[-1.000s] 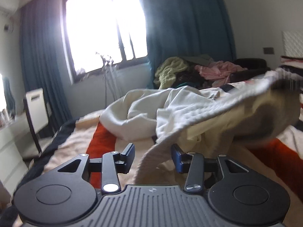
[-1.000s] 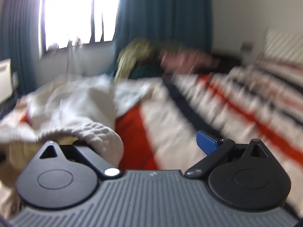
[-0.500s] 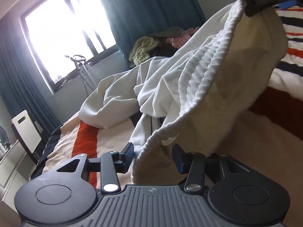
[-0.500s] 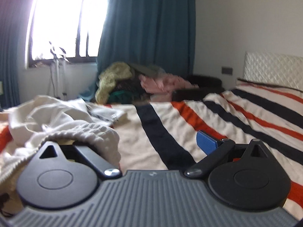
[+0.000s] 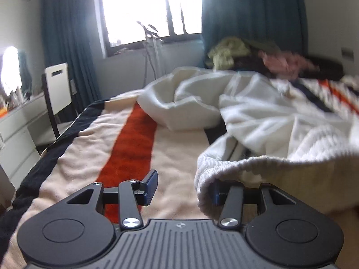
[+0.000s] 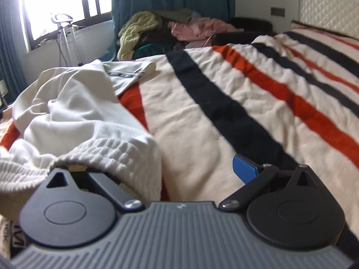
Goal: Fold clothes
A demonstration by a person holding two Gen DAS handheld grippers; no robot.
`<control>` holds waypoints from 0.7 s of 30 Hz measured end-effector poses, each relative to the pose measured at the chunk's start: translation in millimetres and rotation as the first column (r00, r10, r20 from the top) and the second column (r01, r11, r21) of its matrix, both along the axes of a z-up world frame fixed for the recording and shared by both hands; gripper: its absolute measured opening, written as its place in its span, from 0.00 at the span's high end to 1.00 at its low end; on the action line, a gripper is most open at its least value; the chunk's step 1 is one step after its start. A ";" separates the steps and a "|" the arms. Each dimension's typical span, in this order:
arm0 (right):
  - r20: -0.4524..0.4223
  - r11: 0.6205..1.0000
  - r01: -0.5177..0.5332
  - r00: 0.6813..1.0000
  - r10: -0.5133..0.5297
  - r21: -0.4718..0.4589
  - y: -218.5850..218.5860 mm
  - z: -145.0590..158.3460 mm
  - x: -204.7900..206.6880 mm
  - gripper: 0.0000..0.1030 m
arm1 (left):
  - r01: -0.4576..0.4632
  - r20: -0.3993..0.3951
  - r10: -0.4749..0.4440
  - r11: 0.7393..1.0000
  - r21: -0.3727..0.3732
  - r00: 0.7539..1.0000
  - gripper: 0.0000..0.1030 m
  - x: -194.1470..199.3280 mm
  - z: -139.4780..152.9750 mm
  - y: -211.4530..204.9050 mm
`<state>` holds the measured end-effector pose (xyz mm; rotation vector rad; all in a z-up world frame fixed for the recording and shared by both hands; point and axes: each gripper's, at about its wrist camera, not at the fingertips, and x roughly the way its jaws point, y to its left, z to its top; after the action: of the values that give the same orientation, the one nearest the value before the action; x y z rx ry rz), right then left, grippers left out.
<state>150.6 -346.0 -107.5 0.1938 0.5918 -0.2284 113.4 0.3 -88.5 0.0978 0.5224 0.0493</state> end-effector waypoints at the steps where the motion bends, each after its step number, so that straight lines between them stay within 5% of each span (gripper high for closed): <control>1: 0.025 1.000 -0.014 1.000 0.015 -0.021 4.3 2.4 -3.7 0.04 | -0.018 0.013 0.019 0.999 -0.028 1.000 0.51 0.3 5.0 5.6; 6: 0.099 0.971 -0.152 0.980 0.172 -0.185 38.0 12.5 -21.0 0.04 | -0.126 0.062 0.137 0.980 -0.154 0.989 0.51 6.4 26.8 40.4; 12: -0.198 0.896 -0.391 0.915 0.352 -0.211 76.1 -26.6 -15.1 0.04 | -0.269 0.074 0.304 0.914 -0.305 0.950 0.55 8.6 40.2 88.0; 16: -0.206 0.892 -0.386 0.917 0.342 -0.235 79.7 -26.2 -23.1 0.04 | -0.427 0.143 0.510 0.818 -0.385 0.848 0.53 -1.3 56.3 130.6; 19: -0.171 0.911 -0.360 0.929 0.329 -0.201 74.3 -16.4 -31.8 0.04 | -0.481 0.013 0.562 0.719 -0.501 0.827 0.53 2.5 47.6 166.0; 21: -0.136 0.917 -0.377 0.923 0.360 -0.130 70.0 -7.4 -39.6 0.04 | -0.486 -0.072 0.540 0.681 -0.548 0.839 0.53 6.3 38.9 174.7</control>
<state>111.0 -276.0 -114.9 -0.0828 0.7051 0.0836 119.6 175.0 -49.5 -0.6287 0.4359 0.4576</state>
